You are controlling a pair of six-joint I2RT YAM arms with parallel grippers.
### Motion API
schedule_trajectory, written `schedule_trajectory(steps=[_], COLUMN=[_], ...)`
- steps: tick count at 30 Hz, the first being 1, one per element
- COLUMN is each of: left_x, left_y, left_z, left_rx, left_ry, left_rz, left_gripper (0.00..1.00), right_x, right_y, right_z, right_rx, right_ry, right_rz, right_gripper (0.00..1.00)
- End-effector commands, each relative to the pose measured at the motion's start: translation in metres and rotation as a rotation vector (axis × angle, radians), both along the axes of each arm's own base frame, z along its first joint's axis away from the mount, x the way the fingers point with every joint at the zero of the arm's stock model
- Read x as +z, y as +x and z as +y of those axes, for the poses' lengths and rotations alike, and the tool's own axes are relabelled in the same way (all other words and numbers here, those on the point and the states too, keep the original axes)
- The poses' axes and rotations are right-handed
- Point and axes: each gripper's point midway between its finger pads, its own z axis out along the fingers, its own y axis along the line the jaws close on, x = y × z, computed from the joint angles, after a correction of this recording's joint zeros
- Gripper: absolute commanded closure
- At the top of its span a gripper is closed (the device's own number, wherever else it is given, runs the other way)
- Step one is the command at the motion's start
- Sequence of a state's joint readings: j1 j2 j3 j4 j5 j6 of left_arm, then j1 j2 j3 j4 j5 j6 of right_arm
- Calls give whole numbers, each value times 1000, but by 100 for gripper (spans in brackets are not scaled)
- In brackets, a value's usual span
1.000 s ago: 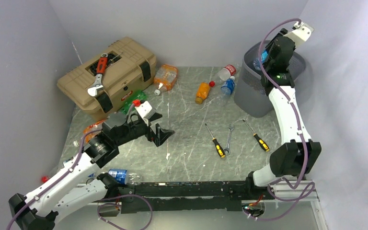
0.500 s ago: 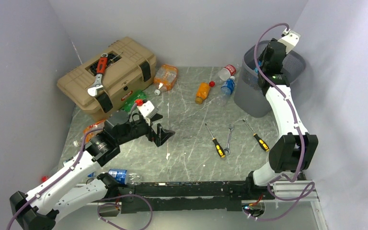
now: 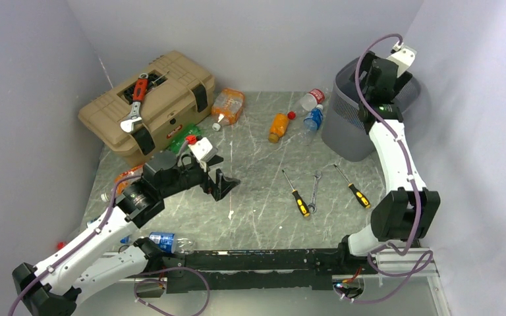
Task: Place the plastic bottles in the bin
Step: Place the plastic bottle in the trash bin, then pick up the plastic bottle from the corner of the board.
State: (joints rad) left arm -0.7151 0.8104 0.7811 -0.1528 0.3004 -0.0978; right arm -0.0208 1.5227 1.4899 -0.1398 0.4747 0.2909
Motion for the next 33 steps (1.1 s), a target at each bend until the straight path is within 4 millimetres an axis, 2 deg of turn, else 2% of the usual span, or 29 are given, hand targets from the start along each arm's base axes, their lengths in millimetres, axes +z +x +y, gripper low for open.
schedule_trajectory(steps=[1, 5, 7, 10, 12, 14, 15, 16, 18, 23, 25, 29, 30, 33], left_x=[20, 16, 12, 7, 4, 0, -3, -6, -15, -34, -41, -48, -48, -51], left_y=[4, 9, 13, 19, 24, 29, 32, 35, 46, 69, 77, 88, 89, 87], left_z=[-1, 0, 1, 4, 7, 10, 12, 14, 23, 47, 59, 88, 92, 96], left_rx=[13, 42, 59, 98, 126, 154, 172, 194, 270, 452, 530, 720, 758, 819], left_ry=[-24, -14, -2, 19, 37, 55, 66, 80, 118, 238, 286, 346, 340, 261], left_rz=[-32, -20, -15, -4, -3, 2, 6, 10, 20, 43, 52, 58, 60, 110], left_gripper=[1, 1, 1, 1, 0, 0, 0, 1, 1, 1, 1, 0, 1, 0], right_x=[105, 144, 160, 166, 158, 139, 122, 111, 74, -36, -71, -122, -141, -163], right_y=[-35, -61, -80, -107, -126, -144, -152, -159, -170, -189, -198, -218, -225, -237], right_z=[20, 60, 82, 135, 171, 204, 219, 230, 247, 267, 276, 295, 299, 309], right_rx=[82, 185, 243, 409, 539, 658, 715, 754, 802, 853, 900, 993, 1014, 1055], right_ry=[38, 15, 5, 14, 29, 49, 60, 77, 111, 205, 244, 334, 352, 395], right_rz=[-268, -357, -401, -439, -445, -425, -398, -394, -329, -128, -69, -6, 23, 48], right_gripper=[6, 4, 4, 4, 5, 7, 7, 7, 8, 8, 8, 9, 9, 10])
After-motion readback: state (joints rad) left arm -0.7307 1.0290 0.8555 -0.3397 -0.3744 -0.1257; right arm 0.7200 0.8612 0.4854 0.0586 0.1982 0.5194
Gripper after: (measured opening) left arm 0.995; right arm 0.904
